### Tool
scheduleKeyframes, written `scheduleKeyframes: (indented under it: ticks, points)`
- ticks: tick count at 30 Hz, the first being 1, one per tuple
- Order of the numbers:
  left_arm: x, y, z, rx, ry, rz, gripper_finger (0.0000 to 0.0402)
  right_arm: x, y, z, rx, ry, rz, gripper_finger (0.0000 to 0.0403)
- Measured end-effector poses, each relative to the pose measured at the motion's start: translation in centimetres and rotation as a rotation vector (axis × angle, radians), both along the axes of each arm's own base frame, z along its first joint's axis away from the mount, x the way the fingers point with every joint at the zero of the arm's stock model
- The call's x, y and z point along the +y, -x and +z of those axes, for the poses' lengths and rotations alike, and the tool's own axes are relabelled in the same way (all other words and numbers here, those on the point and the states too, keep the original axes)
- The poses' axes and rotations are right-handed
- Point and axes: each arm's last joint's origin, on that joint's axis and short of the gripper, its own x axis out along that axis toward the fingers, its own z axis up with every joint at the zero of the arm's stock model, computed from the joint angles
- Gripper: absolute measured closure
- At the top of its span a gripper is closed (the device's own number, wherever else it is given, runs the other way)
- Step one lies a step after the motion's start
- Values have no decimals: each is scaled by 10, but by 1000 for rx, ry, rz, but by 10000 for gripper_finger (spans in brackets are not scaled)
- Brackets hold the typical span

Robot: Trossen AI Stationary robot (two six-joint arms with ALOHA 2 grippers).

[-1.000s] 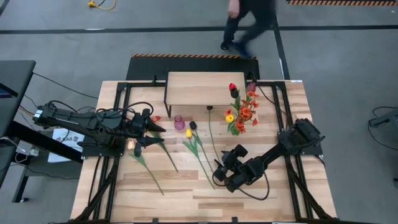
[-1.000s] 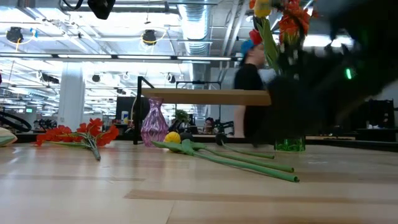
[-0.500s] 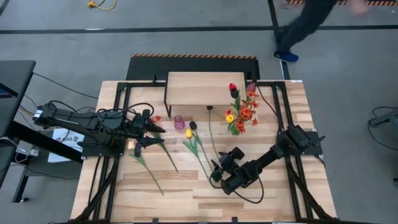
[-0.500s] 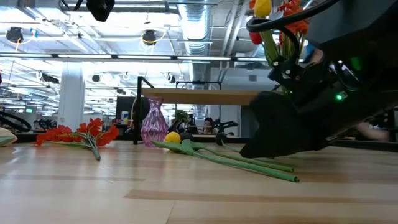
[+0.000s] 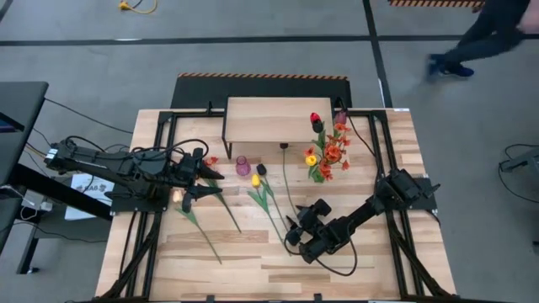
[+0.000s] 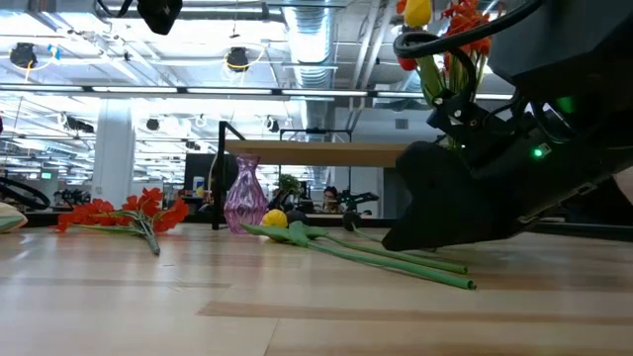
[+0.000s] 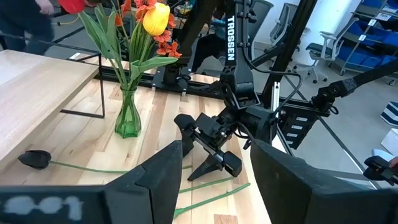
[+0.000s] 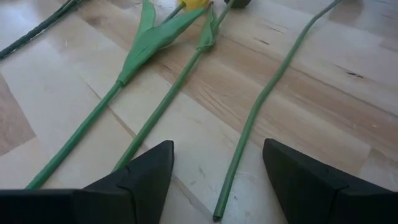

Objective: Pick and place flowers into a vace then onto a shelf
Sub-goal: Put the top black tulip into the purple vase

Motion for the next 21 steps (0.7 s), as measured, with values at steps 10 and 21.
scheduleKeyframes:
  ticks: [10,21]
  points:
    - [0,0,0,0,0,0,221,-2,2,-1,-41,-31,-56,234]
    - [0,0,0,0,0,0,221,3,8,-2,-78,-33,-73,395]
